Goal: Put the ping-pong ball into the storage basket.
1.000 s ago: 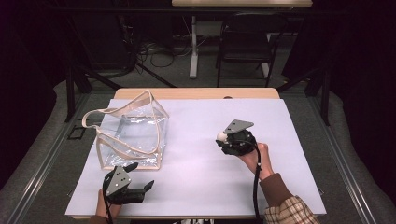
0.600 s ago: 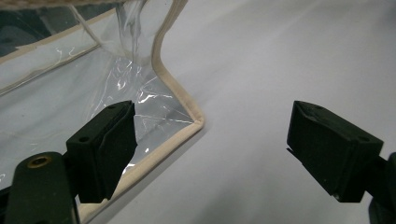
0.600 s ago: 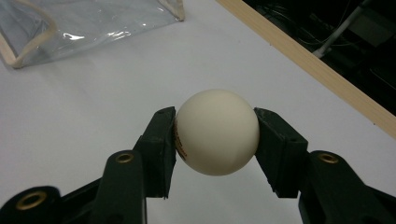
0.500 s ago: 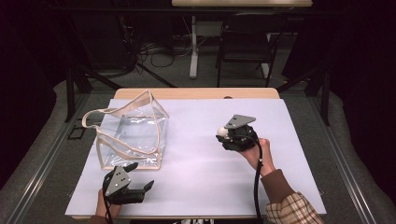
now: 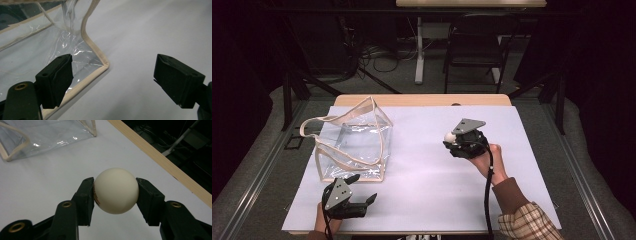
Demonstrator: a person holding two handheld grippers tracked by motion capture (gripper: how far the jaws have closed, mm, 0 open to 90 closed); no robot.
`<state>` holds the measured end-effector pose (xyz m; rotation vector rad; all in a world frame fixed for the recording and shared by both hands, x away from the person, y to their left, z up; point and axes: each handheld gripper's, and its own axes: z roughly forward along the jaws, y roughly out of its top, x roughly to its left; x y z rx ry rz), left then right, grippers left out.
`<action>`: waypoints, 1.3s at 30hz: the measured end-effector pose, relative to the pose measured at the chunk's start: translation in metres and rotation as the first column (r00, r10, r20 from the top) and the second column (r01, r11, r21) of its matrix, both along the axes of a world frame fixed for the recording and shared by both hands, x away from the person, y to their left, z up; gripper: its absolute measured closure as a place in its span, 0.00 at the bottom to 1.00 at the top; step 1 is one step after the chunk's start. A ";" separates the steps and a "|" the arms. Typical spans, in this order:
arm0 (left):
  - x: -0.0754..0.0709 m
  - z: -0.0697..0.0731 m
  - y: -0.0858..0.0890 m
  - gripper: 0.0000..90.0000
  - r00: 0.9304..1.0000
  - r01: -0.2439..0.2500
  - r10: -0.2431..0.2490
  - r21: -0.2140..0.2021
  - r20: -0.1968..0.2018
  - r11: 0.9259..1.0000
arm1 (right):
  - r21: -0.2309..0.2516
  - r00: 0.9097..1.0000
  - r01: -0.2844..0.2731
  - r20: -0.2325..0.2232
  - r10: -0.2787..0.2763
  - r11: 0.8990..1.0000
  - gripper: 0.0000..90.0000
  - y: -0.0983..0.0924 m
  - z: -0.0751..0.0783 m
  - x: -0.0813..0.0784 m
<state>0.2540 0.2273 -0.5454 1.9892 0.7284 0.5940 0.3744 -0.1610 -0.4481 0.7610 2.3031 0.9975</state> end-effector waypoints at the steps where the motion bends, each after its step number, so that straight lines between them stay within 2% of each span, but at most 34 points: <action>1: 0.000 0.000 0.000 0.18 1.000 0.000 0.000 0.002 0.002 1.000 | -0.001 1.000 -0.001 0.002 0.001 1.000 0.57 0.000 0.001 0.000; 39: 0.000 0.000 0.000 0.18 1.000 -0.001 0.001 -0.003 0.003 1.000 | -0.020 0.999 -0.021 0.044 0.022 1.000 0.57 0.008 0.028 0.004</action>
